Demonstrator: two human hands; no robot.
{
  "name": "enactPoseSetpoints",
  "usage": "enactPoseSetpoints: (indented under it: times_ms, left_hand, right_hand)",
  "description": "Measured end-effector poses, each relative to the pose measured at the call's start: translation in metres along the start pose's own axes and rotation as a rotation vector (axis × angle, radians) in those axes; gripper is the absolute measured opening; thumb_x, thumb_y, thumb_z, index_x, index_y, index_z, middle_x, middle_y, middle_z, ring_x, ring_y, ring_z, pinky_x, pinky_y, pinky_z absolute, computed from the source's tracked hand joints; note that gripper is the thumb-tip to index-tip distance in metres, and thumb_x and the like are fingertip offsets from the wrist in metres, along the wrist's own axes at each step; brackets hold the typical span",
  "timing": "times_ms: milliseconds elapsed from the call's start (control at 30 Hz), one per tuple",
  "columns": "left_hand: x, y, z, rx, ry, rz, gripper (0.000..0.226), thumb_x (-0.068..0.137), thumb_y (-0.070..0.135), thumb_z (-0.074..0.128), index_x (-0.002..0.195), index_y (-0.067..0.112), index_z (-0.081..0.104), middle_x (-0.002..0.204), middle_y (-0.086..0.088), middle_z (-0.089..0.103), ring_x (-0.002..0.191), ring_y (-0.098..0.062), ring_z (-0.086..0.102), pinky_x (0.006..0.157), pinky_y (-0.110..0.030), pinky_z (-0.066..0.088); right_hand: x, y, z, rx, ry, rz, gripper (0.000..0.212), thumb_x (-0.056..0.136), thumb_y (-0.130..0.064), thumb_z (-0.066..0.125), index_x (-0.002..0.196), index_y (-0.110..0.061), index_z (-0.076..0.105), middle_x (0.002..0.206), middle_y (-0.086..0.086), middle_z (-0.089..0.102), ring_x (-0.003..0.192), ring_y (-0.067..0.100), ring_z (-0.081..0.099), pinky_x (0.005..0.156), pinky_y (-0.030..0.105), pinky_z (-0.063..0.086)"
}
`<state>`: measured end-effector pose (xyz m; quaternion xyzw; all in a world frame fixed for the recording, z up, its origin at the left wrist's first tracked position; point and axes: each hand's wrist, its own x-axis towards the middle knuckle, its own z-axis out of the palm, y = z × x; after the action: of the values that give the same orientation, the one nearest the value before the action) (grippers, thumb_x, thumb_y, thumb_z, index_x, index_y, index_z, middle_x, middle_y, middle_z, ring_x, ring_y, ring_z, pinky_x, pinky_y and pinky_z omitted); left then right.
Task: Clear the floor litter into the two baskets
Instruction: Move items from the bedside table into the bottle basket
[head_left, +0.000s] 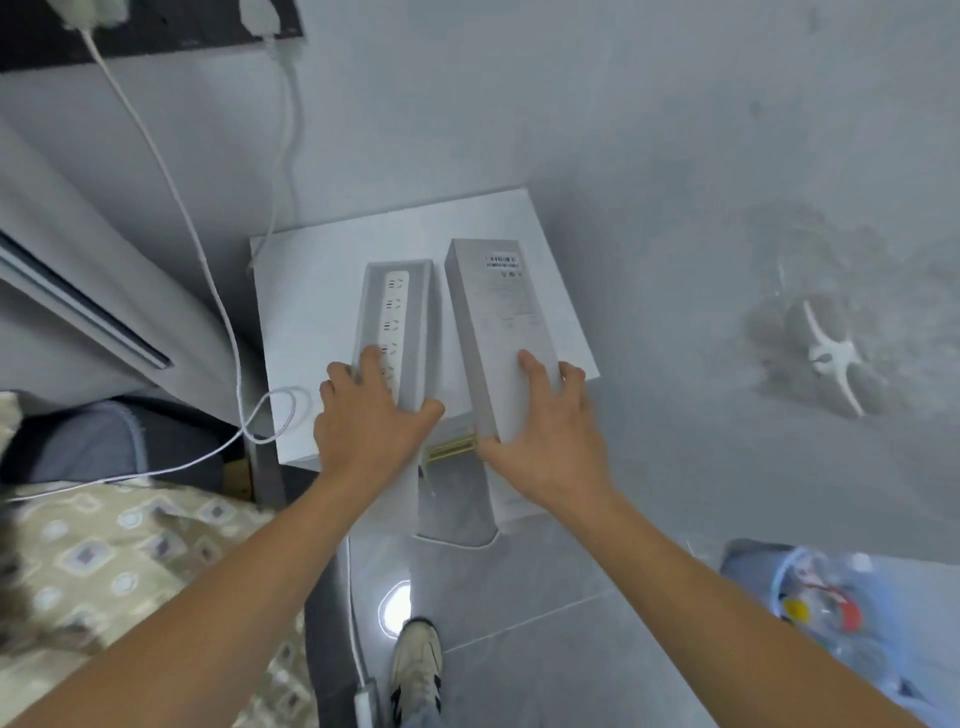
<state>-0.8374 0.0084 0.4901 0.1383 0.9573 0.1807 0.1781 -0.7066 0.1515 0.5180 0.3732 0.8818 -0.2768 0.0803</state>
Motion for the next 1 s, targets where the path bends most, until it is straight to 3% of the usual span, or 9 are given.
enactPoseSetpoints:
  times_ms: [200,333,433,600,800,1000]
  left_hand:
    - [-0.101,0.012,0.017,0.051,0.007,0.02,0.089,0.071,0.067,0.066,0.143,0.028,0.031,0.126,-0.007,0.041,0.116,-0.031,0.046,0.078,-0.042,0.044]
    - [-0.189,0.018,0.036,0.093,-0.036,-0.009,0.089,0.071,0.067,0.067,0.144,0.029,0.031,0.13,-0.009,0.04,0.121,-0.034,0.045,0.086,-0.047,0.049]
    - [-0.265,0.03,0.062,0.13,-0.087,-0.014,0.089,0.073,0.069,0.066,0.144,0.031,0.029,0.138,-0.012,0.04,0.123,-0.037,0.047,0.09,-0.053,0.051]
    - [-0.389,0.088,0.139,0.173,-0.274,-0.007,0.089,0.073,0.071,0.065,0.145,0.033,0.029,0.133,-0.009,0.044,0.118,-0.034,0.052,0.091,-0.053,0.051]
    - [-0.504,0.189,0.229,0.253,-0.442,0.247,0.084,0.073,0.071,0.059,0.146,0.036,0.034,0.127,-0.003,0.045,0.114,-0.028,0.05,0.085,-0.043,0.046]
    - [-0.556,0.276,0.326,0.385,-0.622,0.565,0.081,0.074,0.073,0.057,0.146,0.04,0.04,0.127,-0.001,0.044,0.111,-0.025,0.051,0.087,-0.039,0.047]
  right_hand:
    - [-0.094,0.051,0.003,0.059,-0.032,0.023,0.104,0.072,-0.054,0.069,0.156,-0.041,0.009,0.152,-0.002,0.011,0.132,0.03,0.037,0.098,0.043,0.045]
    - [-0.176,0.102,0.002,0.102,-0.076,0.014,0.106,0.074,-0.052,0.07,0.157,-0.039,0.006,0.154,-0.003,0.007,0.137,0.027,0.032,0.102,0.039,0.043]
    - [-0.246,0.156,-0.004,0.162,-0.111,0.049,0.105,0.073,-0.052,0.069,0.156,-0.042,0.004,0.157,-0.006,0.002,0.139,0.028,0.03,0.105,0.042,0.046]
    - [-0.352,0.282,-0.032,0.171,-0.103,0.216,0.102,0.072,-0.054,0.064,0.153,-0.044,0.003,0.16,-0.007,-0.003,0.137,0.03,0.029,0.106,0.046,0.045]
    - [-0.46,0.456,-0.06,0.231,0.0,0.492,0.102,0.069,-0.06,0.061,0.154,-0.044,0.006,0.163,-0.006,-0.006,0.143,0.03,0.028,0.106,0.045,0.045]
    - [-0.506,0.586,-0.056,0.235,0.038,0.767,0.097,0.071,-0.062,0.065,0.151,-0.041,0.015,0.157,-0.004,0.005,0.131,0.032,0.042,0.094,0.044,0.05]
